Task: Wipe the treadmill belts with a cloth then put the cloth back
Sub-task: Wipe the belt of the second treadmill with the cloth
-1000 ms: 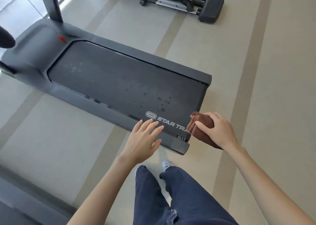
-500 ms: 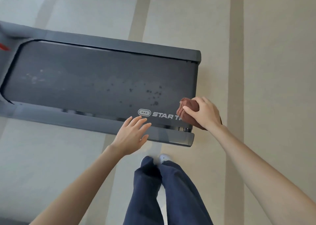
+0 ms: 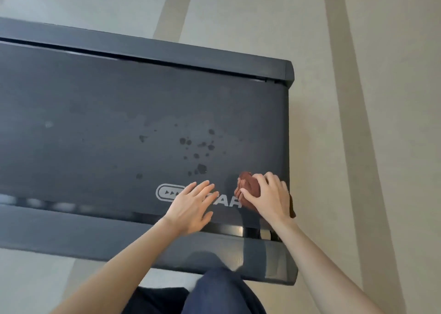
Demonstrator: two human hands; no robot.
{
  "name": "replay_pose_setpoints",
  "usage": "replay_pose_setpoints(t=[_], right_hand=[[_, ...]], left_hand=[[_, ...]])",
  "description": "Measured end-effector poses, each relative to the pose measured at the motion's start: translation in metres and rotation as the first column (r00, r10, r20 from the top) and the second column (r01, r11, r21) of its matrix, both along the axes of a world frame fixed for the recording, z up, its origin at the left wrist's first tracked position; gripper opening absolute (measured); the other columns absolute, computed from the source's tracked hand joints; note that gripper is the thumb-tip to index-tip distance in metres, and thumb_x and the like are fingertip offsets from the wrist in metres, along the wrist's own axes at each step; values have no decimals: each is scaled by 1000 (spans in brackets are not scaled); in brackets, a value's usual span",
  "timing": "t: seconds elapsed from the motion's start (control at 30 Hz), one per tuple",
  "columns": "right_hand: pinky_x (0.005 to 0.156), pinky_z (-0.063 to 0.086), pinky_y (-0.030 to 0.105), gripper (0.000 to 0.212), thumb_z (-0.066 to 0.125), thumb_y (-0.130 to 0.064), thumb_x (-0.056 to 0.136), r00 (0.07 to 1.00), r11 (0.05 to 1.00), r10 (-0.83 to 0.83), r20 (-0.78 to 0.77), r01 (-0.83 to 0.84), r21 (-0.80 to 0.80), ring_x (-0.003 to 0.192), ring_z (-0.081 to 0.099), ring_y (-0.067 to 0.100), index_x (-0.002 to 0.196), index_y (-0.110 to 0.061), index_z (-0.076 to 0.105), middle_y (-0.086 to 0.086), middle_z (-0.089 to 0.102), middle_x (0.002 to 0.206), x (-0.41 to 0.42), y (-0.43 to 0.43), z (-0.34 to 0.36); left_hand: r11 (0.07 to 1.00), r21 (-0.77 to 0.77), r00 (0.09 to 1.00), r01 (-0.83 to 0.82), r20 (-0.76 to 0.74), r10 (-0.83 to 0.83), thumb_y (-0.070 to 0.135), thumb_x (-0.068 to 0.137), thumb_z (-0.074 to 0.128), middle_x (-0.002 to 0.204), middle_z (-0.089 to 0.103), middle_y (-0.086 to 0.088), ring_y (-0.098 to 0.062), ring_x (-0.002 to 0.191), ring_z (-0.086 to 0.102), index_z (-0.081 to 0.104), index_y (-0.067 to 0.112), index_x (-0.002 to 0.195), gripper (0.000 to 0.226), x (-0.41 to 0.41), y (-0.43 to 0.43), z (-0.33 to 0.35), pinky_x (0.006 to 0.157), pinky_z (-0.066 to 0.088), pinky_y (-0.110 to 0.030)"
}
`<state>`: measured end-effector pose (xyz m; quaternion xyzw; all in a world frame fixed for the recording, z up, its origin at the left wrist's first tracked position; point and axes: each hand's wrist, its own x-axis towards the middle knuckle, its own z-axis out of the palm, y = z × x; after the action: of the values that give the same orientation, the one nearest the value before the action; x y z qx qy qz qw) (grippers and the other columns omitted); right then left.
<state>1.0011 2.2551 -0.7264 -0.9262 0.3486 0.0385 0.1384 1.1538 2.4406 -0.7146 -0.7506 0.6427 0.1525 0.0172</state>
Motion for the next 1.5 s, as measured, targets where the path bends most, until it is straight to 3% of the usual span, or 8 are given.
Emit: replay_pose_setpoints(t=[0.1, 0.2, 0.3, 0.5, 0.73, 1.1, 1.3, 1.5], right_hand=[[84, 44, 36, 51, 55, -60, 83, 999, 994, 17, -50, -22, -104, 98, 56, 23, 115, -20, 61, 6, 59, 107, 5, -5, -80], [69, 46, 34, 43, 63, -56, 77, 987, 968, 46, 154, -6, -251, 82, 58, 23, 99, -19, 67, 5, 61, 91, 4, -6, -124], [69, 45, 29, 43, 57, -59, 78, 960, 952, 95, 262, -11, -307, 82, 57, 20, 95, -21, 68, 3, 62, 90, 5, -16, -139], [66, 40, 31, 43, 53, -60, 82, 949, 947, 42, 312, 62, -315, 81, 53, 20, 95, -21, 64, 2, 56, 88, 43, -50, -134], [95, 42, 40, 59, 42, -66, 86, 981, 953, -112, 161, 152, -262, 114, 51, 26, 124, -22, 55, 9, 56, 127, 143, -152, -132], [69, 44, 31, 41, 55, -57, 83, 961, 961, 15, 275, 62, -269, 83, 54, 20, 100, -21, 64, 3, 59, 91, 3, 10, -129], [66, 46, 31, 40, 54, -58, 81, 939, 960, 195, 282, -124, -251, 80, 53, 17, 97, -24, 65, 0, 56, 88, 7, 39, -130], [72, 46, 34, 43, 54, -58, 83, 938, 958, 180, 295, -99, -271, 89, 57, 24, 102, -21, 66, 6, 62, 99, 102, -12, -133]], left_hand=[[996, -88, 1000, 18, 5, -18, 43, 83, 58, 142, 47, -6, -23, 133, 40, 53, 14, 133, 58, 11, -27, -74, 107, 37, -44], [987, -151, 998, 55, 15, -53, 44, 90, 45, 151, 32, -4, -22, 141, 26, 39, 14, 142, 60, 22, -43, -123, 114, 26, -43], [978, -200, 998, 54, -28, -60, 43, 94, 37, 155, 21, -3, -20, 144, 14, 31, 15, 146, 60, 25, -44, -147, 117, 14, -43], [967, -251, 998, 53, -24, -61, 40, 91, 38, 153, 26, -5, -22, 143, 17, 36, 12, 143, 59, 24, -44, -150, 113, 19, -45], [946, -317, 996, 66, -35, -82, 33, 87, 45, 151, 31, -5, -22, 142, 23, 41, 10, 141, 58, 23, -42, -148, 115, 18, -40], [914, -349, 977, 206, 28, -209, 15, 86, 43, 134, 55, -6, -22, 129, 47, 60, 7, 124, 43, 34, -21, -138, 108, 35, -45], [967, -255, 998, -25, 54, 41, 24, 89, 36, 145, 42, -3, -22, 136, 36, 52, 11, 133, 49, 62, 37, -130, 112, 26, -44], [883, -229, 909, -409, -16, 416, 38, 91, 30, 150, 31, -1, -20, 140, 26, 40, 12, 141, 58, 69, 62, -136, 115, 15, -39]])
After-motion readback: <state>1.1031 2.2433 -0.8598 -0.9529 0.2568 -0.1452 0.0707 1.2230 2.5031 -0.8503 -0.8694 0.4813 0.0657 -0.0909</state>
